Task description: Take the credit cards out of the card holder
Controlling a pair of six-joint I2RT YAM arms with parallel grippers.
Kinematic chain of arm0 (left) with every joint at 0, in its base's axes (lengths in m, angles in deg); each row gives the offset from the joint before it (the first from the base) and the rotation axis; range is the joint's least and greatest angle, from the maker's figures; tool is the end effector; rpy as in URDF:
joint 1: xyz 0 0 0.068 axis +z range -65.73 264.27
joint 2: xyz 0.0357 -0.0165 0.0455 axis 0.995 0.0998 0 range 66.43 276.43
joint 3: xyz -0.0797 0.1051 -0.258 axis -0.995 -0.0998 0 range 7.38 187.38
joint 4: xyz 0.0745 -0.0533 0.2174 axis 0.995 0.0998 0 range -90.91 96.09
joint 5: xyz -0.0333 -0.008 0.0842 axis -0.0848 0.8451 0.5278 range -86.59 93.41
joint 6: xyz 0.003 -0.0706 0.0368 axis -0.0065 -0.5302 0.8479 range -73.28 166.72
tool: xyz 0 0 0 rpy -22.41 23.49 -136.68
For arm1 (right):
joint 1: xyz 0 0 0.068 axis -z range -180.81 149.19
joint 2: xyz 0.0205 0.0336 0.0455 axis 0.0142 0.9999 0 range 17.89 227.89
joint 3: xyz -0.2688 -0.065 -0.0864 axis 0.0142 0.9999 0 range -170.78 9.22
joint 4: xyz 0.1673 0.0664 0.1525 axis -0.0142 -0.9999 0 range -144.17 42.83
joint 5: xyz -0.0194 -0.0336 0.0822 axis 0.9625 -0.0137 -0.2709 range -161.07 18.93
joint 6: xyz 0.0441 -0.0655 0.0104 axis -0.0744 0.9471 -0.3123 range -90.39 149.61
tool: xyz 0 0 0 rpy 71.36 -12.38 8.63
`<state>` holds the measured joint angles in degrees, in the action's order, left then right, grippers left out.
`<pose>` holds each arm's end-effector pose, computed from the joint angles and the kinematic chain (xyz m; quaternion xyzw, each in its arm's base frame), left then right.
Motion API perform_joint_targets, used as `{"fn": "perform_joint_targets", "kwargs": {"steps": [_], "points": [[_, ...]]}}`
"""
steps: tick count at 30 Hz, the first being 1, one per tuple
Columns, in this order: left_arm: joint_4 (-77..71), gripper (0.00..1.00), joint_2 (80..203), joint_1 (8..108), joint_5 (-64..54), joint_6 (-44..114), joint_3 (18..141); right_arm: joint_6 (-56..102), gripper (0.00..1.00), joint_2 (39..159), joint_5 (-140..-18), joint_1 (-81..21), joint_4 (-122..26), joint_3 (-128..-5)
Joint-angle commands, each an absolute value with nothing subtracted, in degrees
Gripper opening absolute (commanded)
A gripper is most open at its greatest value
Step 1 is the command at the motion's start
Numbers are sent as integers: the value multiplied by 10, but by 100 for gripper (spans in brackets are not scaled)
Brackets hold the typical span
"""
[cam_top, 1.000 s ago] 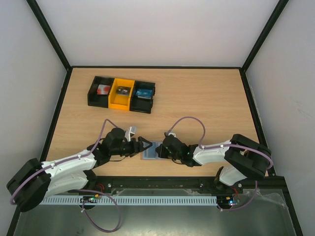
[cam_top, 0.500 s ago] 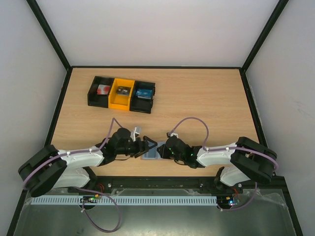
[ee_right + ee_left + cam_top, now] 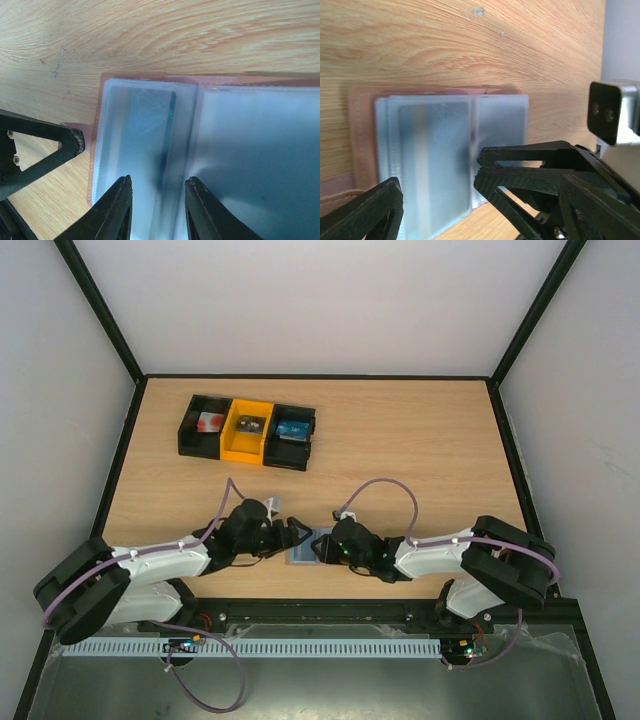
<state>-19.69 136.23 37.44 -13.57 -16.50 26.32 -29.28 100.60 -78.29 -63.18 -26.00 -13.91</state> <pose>0.1392 -0.1777 0.1726 -0.0526 0.8667 -0.4665 0.1687 0.1118 0.2321 0.1471 -0.0546 0.8973 0.4062 0.1636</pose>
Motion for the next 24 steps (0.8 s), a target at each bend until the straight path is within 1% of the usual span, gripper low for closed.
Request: {"fn": "perform_joint_targets", "kwargs": {"steps": [1,3,7,14,19,21,24], "points": [[-127,84,1337,385,-92,-128,274,-279,30,1026,-755,-641,-296,-176],[-122,81,1326,390,-84,-128,269,-275,30,1033,-745,-642,-316,-186],[-127,78,1321,402,-90,-128,261,-275,29,1039,-720,-644,-348,-191],[-150,70,1330,404,-102,-135,249,-272,24,1049,-697,-645,-364,-181],[-156,59,1336,406,-106,-136,247,-270,16,1050,-691,-645,-363,-172],[-161,58,1337,407,-110,-138,246,-268,13,1051,-688,-645,-366,-171],[-174,57,1336,407,-121,-146,244,-265,10,1056,-687,-644,-368,-171]]}}
